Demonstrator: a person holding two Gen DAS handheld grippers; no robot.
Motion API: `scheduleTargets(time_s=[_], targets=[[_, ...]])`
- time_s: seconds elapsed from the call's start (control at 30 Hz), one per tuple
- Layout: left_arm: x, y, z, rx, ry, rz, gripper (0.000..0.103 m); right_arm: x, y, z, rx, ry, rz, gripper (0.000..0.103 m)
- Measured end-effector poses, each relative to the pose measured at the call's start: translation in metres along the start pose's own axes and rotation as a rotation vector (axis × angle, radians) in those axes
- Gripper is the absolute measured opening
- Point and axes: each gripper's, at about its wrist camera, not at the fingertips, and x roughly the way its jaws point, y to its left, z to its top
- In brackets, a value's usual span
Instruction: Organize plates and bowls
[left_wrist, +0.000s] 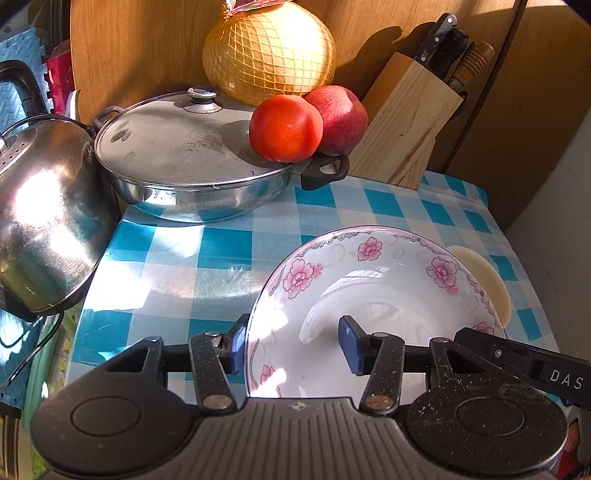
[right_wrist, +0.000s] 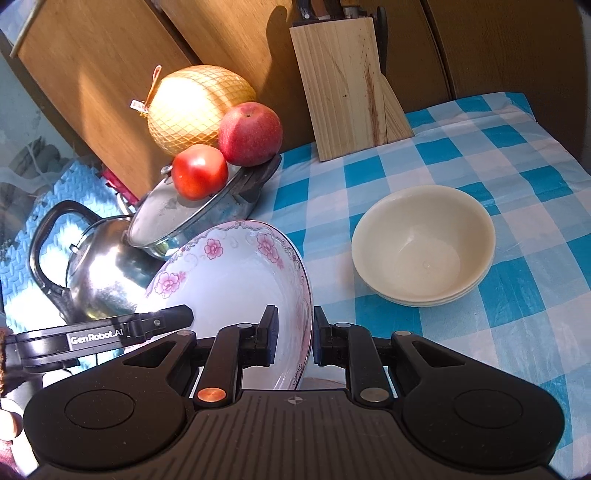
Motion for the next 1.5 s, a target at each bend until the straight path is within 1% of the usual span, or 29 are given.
scheduleTargets(time_s=[0.17,0.47,0.57,1.03,1.5], targets=[[-0.01,-0.012,-0.012,0.03,-0.01,-0.001,0.042,-0.014,-0.004,-0.012,0.009,-0.009,-0.007,0.024],[-0.02,-0.026,-0.036,0.069,0.005,0.001,0.042,-0.038,-0.009,-0.037,0.012,-0.014,-0.016,0.024],[-0.025,-0.031,-0.042,0.089,0.003,-0.01,0.043,-0.043,-0.013,-0.044,0.016,-0.011,-0.025,0.024],[-0.026,-0.049,-0.065,0.135,0.037,-0.014,0.043,-0.06,-0.026,-0.07,0.038,0.003,-0.047,0.024],[-0.024,-0.055,-0.083,0.154,0.075,-0.025,0.044,-0.066,-0.03,-0.087,0.043,0.017,-0.07,0.026]])
